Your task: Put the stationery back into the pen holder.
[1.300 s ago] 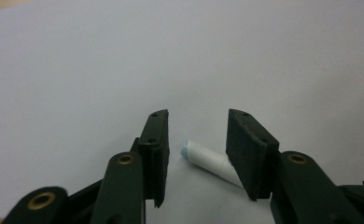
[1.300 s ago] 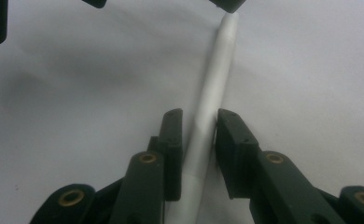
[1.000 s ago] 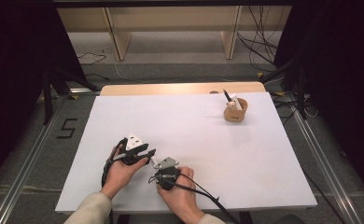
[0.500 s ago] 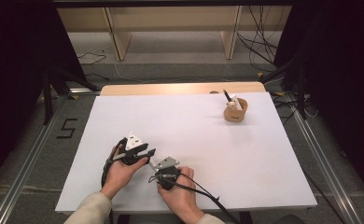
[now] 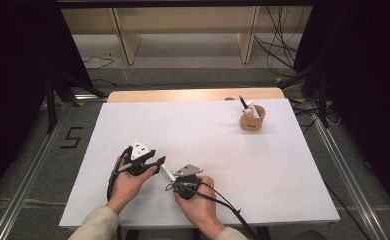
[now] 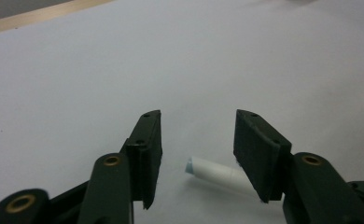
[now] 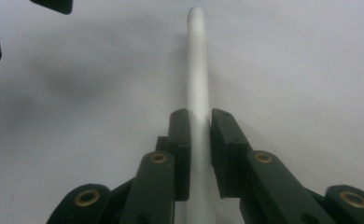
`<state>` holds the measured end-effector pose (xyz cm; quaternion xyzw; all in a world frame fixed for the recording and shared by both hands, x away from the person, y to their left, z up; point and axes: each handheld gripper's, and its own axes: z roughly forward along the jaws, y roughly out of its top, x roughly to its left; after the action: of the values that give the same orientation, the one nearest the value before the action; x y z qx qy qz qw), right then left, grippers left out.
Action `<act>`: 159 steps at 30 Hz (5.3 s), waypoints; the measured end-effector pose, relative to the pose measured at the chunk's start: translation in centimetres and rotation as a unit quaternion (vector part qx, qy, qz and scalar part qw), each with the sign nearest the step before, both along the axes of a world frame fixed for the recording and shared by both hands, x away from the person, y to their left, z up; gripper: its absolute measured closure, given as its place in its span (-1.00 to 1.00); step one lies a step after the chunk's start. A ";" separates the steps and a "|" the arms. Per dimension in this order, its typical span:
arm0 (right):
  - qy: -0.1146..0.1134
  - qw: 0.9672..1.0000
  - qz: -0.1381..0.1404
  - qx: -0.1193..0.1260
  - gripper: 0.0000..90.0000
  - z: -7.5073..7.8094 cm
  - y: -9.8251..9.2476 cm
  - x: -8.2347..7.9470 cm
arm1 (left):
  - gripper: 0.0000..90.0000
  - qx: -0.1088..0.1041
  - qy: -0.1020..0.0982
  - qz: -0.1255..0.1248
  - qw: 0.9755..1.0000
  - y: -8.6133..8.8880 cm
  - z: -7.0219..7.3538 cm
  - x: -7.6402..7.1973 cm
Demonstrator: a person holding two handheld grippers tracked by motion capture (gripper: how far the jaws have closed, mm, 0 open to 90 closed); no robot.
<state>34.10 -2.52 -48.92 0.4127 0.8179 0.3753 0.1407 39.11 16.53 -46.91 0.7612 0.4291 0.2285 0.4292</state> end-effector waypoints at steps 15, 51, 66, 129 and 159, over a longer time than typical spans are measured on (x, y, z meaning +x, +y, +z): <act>-0.053 0.998 -0.015 0.028 0.76 1.0 -1.3 0.4 | -0.15 -0.094 0.026 0.018 0.995 -1.3 0.2 -0.1; -0.122 0.991 -0.012 0.057 0.75 2.8 -0.3 0.3 | 0.59 -0.242 0.054 -0.002 0.969 -1.9 1.7 -0.7; -0.145 0.987 0.002 0.064 0.41 2.7 -0.8 0.8 | 0.73 -0.154 -0.042 -0.026 0.987 -2.9 3.2 -1.2; -0.156 0.983 -0.003 0.100 0.75 3.1 -1.5 2.9 | 0.07 -0.113 -0.096 -0.032 0.988 -3.6 3.3 -1.8; -0.168 0.980 -0.058 0.091 0.75 4.4 -7.1 5.3 | -0.24 -0.059 -0.083 0.034 0.994 -1.2 2.5 -1.9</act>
<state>39.42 -9.64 -44.50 0.4016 0.7194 0.5038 0.2597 37.24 15.36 -44.45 0.6980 0.4302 0.2800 0.4993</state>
